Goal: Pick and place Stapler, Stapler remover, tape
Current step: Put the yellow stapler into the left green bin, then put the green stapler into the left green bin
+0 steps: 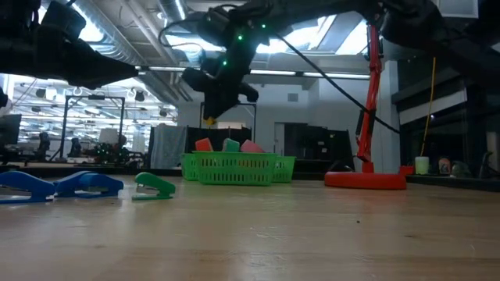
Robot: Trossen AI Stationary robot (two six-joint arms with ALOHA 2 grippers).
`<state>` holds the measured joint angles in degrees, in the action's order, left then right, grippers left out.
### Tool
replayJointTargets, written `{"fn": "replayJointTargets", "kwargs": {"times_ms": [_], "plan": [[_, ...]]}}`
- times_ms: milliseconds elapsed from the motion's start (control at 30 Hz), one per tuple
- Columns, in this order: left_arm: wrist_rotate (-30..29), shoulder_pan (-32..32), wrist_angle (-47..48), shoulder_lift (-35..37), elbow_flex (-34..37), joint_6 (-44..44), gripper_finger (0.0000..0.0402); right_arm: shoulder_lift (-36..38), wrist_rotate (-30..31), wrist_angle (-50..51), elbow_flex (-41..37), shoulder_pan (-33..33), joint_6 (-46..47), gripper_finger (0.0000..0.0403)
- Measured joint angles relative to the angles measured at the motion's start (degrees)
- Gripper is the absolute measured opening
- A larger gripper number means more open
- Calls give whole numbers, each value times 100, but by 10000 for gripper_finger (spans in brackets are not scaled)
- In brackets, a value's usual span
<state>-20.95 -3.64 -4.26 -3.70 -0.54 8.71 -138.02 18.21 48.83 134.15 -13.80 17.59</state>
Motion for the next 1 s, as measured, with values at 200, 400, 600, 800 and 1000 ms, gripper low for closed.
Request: {"fn": "replayJointTargets", "kwargs": {"times_ms": [200, 400, 600, 800, 1000], "plan": [[0, 0, -2, 0, 0, 2, 127, -31, -25, -422, -449, -31, 148, 83], [0, 2, 0, 0, 0, 2, 127, -37, -43, -837, -835, -33, 144, 95], [0, 1, -2, 0, 0, 2, 127, -39, -120, -765, -887, -35, 149, 136], [0, 0, -1, 0, 0, 1, 128, -39, -402, -719, -885, -35, 377, 195], [0, 0, -2, 0, 0, 2, 127, -39, -918, -770, -884, 11, 459, 217]]}}
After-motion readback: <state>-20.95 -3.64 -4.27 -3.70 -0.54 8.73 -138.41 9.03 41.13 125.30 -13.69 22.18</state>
